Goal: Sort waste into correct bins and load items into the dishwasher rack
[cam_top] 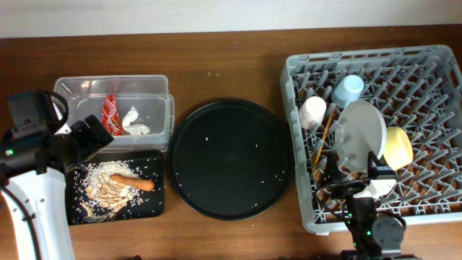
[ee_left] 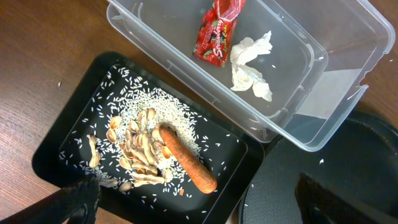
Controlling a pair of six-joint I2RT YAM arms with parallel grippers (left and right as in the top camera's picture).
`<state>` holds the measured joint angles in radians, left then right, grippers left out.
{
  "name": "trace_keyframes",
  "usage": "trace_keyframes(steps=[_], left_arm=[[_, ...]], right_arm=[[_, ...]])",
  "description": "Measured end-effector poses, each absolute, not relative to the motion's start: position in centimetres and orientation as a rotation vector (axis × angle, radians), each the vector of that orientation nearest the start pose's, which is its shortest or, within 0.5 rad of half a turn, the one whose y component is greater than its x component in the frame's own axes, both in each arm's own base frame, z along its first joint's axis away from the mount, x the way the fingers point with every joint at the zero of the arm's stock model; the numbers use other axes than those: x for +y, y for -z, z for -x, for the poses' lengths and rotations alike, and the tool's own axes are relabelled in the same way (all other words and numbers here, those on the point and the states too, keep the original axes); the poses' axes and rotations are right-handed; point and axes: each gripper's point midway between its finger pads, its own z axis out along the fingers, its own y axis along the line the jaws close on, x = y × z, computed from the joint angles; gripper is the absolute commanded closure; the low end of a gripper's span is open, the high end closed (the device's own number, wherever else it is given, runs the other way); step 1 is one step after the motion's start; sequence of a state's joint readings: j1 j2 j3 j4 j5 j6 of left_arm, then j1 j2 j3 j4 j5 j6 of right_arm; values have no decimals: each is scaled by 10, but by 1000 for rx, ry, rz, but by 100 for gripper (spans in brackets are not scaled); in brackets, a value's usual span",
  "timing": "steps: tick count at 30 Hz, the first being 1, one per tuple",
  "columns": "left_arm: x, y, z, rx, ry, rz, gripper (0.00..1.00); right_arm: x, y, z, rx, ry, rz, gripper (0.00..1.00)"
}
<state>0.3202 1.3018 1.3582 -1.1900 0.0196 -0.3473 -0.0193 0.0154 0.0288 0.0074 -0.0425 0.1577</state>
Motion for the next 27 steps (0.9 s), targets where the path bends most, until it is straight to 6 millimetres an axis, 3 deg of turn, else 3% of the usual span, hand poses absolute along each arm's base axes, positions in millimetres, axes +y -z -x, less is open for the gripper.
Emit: trace_keyframes(steps=[4,23,27], left_arm=[[90,-219,-281,2557,35,880,1],[90,-220,-281,2555,35,880,1],[82,-251,-258,2424,35,833,1]], right_arm=[[2,-158,-246,1645,-140,-114,2],[3,-158,-246,1645,-140,-113,2],[2,-158,-246,1646,-140,-114,2]])
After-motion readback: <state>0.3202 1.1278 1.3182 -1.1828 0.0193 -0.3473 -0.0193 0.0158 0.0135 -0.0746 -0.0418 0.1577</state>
